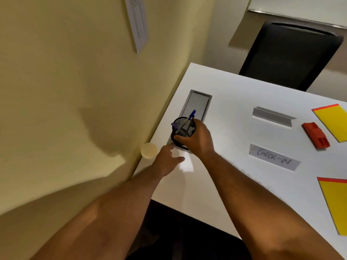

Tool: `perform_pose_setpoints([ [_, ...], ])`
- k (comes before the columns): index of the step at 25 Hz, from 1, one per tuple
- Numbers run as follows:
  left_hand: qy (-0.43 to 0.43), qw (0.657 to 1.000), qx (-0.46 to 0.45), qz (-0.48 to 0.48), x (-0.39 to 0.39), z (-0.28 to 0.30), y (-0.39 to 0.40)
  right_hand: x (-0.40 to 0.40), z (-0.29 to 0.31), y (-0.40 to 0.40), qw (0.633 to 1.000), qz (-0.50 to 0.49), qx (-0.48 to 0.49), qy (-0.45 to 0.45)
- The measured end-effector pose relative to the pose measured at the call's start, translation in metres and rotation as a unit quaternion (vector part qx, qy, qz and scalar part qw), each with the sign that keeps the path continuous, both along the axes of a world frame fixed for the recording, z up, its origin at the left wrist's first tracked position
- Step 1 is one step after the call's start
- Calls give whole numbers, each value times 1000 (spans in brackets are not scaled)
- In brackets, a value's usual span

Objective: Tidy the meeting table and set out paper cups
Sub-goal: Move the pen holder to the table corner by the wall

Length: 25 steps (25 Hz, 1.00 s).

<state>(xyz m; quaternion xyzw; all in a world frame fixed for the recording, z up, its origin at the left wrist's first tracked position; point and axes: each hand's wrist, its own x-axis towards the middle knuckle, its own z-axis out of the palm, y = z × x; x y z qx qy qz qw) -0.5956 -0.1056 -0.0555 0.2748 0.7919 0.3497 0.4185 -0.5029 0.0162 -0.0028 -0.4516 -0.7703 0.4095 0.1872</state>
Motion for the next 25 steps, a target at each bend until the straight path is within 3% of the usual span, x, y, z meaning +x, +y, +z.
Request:
perform_pose_setpoints([
  [5,56,989,-45,-126,-20,-18,2,-50,-21,13,999,16,-25,-31],
  [14,52,982,-70,-170,-29,-40,-5,-98,-58,7,990,105,-27,-94],
  [25,29,992,-50,-110,-31,-36,3,-103,-71,8,978,163,-54,-121],
])
